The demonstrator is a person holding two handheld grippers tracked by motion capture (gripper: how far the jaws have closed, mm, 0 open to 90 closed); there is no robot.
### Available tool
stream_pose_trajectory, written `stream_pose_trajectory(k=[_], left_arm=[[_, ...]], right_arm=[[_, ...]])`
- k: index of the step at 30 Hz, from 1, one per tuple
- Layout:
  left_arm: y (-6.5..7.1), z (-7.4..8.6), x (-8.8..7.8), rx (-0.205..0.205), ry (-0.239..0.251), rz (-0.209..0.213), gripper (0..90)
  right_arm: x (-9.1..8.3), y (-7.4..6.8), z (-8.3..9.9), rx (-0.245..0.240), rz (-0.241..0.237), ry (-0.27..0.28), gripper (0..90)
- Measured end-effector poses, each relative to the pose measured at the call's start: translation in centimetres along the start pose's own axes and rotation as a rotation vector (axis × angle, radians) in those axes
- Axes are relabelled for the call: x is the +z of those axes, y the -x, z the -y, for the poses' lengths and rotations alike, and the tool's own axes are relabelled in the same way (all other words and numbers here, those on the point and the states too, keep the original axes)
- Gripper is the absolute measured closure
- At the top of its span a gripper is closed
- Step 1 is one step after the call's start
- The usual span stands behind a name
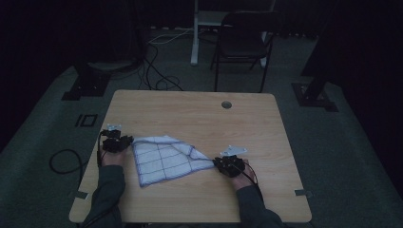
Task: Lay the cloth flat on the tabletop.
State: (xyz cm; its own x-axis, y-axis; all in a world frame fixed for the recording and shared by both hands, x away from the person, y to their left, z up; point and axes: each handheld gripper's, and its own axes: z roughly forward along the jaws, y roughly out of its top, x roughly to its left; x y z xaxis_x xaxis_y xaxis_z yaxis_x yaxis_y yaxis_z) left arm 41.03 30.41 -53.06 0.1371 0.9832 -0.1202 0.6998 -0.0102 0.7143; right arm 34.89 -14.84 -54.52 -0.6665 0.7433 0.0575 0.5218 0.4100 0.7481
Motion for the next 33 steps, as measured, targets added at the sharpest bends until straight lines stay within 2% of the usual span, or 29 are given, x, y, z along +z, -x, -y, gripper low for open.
stream_pose_trajectory(k=[2, 4, 6, 10, 17, 20, 23, 28, 32, 33], left_arm=[[-0.1, 0.3, -0.9, -0.015, 0.027, -0.003, 70.5], [0.3, 0.6, -1.8, -0.002, 0.046, 0.01, 70.5], [1.2, 1.0, -2.3, 0.042, 0.053, 0.031, 70.5], [3.5, 2.1, -2.7, 0.125, 0.037, 0.075, 70.1], [7.5, 2.8, -2.4, 0.248, -0.011, 0.157, 67.2], [8.8, 3.2, -2.2, 0.283, -0.026, 0.183, 66.8], [10.1, 3.6, -2.2, 0.315, -0.035, 0.207, 66.8], [12.0, 4.1, -2.4, 0.331, -0.018, 0.252, 66.8], [12.9, 4.4, -2.4, 0.345, -0.013, 0.274, 66.8], [13.5, 4.7, -2.3, 0.356, -0.014, 0.291, 66.8]], right_arm=[[0.0, 0.1, 0.0, 0.01, -0.008, -0.001, 79.7], [0.0, 0.2, 0.0, 0.015, -0.015, 0.0, 78.8], [0.0, 0.1, -0.1, 0.013, -0.013, -0.004, 78.2], [0.0, -0.1, -0.4, -0.004, -0.001, -0.004, 76.8], [-0.2, -0.4, -1.5, -0.01, 0.005, 0.033, 76.6], [0.2, -0.3, -2.0, 0.0, -0.001, 0.045, 76.1], [0.8, -0.5, -2.8, -0.002, -0.008, 0.055, 75.7], [2.2, -1.0, -4.4, -0.02, -0.036, 0.066, 75.7], [3.3, -1.3, -5.3, -0.035, -0.046, 0.049, 75.6], [3.6, -1.4, -5.5, -0.035, -0.051, 0.043, 75.5]])
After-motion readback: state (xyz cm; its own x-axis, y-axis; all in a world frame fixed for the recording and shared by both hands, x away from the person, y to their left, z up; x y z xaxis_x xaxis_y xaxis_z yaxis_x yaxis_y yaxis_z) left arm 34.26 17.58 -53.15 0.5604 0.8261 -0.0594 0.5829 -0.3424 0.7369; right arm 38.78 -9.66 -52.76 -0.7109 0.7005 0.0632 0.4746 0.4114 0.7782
